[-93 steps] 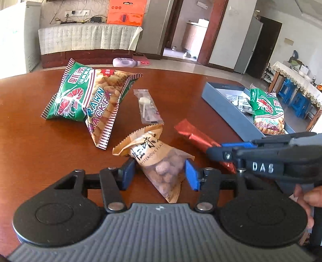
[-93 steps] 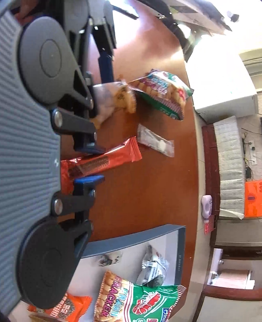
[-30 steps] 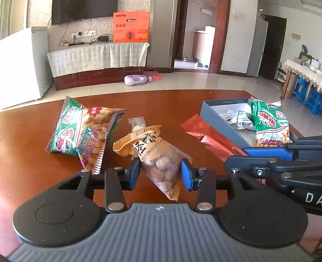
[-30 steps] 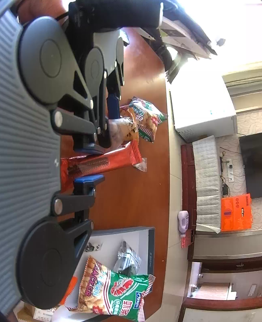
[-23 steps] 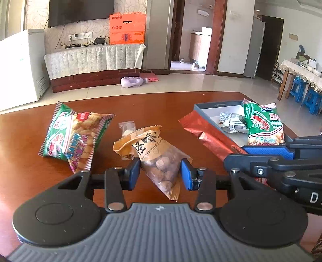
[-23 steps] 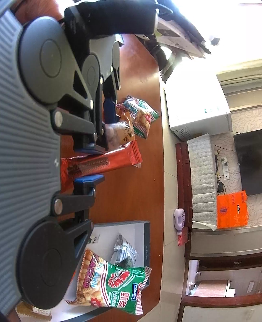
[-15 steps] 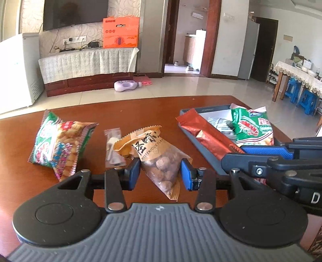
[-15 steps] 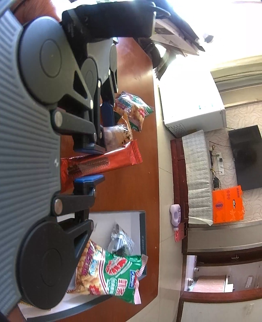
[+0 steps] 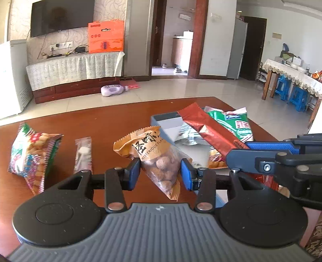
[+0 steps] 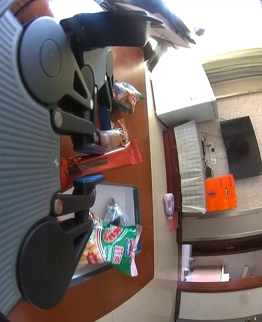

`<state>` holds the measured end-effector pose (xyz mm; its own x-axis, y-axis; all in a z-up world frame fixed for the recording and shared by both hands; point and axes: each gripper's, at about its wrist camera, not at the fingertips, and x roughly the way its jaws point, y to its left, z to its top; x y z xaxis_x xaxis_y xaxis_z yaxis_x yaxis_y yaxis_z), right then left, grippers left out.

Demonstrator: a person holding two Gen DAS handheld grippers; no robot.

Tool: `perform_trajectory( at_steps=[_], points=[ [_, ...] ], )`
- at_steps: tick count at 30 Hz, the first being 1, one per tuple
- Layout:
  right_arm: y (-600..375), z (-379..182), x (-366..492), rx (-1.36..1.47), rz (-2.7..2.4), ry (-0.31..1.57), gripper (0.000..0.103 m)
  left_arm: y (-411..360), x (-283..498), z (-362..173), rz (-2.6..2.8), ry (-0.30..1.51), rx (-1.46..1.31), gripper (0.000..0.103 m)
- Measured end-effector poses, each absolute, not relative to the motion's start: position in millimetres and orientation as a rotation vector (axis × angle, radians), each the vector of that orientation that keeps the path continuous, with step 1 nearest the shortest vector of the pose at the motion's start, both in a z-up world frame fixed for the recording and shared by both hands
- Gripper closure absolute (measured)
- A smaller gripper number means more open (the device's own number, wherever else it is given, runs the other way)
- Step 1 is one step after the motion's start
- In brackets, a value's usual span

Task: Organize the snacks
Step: 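Carry the nut bag in the left tool while the right tool carries the red bar over the box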

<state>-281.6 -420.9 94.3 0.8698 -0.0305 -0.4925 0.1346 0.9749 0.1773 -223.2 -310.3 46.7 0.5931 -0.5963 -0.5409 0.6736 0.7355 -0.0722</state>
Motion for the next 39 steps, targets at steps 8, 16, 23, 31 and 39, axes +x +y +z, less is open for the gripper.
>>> perform_trajectory(
  at_steps=[8, 16, 23, 31, 39],
  points=[
    [-440, 94, -297, 0.22, -0.125, 0.503, 0.078, -336, -231, 46, -0.781, 0.566, 0.155, 0.053],
    [-460, 92, -311, 0.234, -0.164, 0.502, 0.078, -361, -232, 42, -0.806, 0.569, 0.155, 0.053],
    [-475, 89, -322, 0.248, -0.2, 0.509, 0.078, -385, -225, 41, -0.819, 0.563, 0.155, 0.053],
    [-483, 87, -329, 0.26, -0.22, 0.506, 0.078, -415, -210, 36, -0.832, 0.562, 0.163, 0.053],
    [-486, 87, -328, 0.259, -0.215, 0.505, 0.078, -435, -185, 31, -0.822, 0.566, 0.135, 0.053]
  ],
)
